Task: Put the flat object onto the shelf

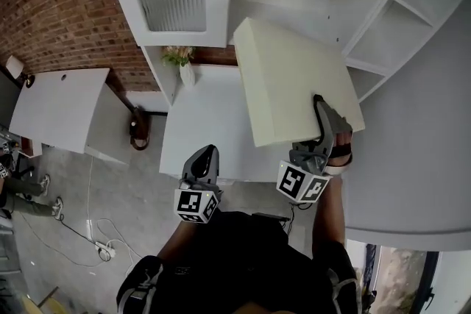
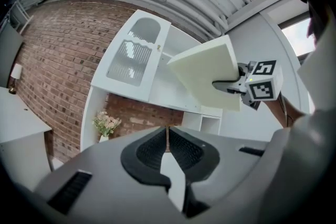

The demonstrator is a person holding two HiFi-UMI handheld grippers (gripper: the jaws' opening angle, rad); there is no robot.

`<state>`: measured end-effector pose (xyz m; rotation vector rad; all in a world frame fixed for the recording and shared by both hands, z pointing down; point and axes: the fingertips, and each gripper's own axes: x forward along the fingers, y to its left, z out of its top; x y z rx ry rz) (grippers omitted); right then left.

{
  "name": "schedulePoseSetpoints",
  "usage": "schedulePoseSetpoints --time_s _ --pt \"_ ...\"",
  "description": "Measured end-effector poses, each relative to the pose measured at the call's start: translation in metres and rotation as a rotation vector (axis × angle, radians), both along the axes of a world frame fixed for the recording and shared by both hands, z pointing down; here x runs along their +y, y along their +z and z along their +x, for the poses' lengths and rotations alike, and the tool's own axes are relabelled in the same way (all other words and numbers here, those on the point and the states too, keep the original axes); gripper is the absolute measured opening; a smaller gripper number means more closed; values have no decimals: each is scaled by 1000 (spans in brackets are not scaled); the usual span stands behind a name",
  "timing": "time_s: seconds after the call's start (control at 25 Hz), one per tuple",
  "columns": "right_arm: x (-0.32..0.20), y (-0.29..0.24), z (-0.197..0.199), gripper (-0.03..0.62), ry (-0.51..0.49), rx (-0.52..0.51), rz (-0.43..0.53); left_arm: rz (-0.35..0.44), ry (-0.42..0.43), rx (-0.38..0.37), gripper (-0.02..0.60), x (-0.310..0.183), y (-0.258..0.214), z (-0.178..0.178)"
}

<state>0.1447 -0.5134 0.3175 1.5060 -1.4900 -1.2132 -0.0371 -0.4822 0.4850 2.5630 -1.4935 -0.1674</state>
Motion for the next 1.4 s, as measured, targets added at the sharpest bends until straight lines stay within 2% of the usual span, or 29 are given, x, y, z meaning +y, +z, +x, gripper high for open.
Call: schedulePoseSetpoints --time_s 0.08,0.24,0.52,0.72,0.88,1.12,1.4 --pt "-23 -3 5 284 57 79 -4 3 -2 4 23 -3 -1 -1" --pt "-71 4 13 284 121 132 -62 -2 5 3 23 -6 1 -4" --pt "-135 49 12 285 161 258 -193 -9 5 5 23 -7 4 -12" --pt "-166 79 7 288 166 369 -218 -23 7 8 23 -10 8 -17" --pt "-181 84 2 304 151 365 -237 -26 11 9 23 -16 9 -20" --pt "-210 101 -7 330 114 327 -346 -42 8 11 23 -27 14 -24" --pt "-244 120 -7 371 130 313 -439 -54 -6 9 23 -34 17 -27"
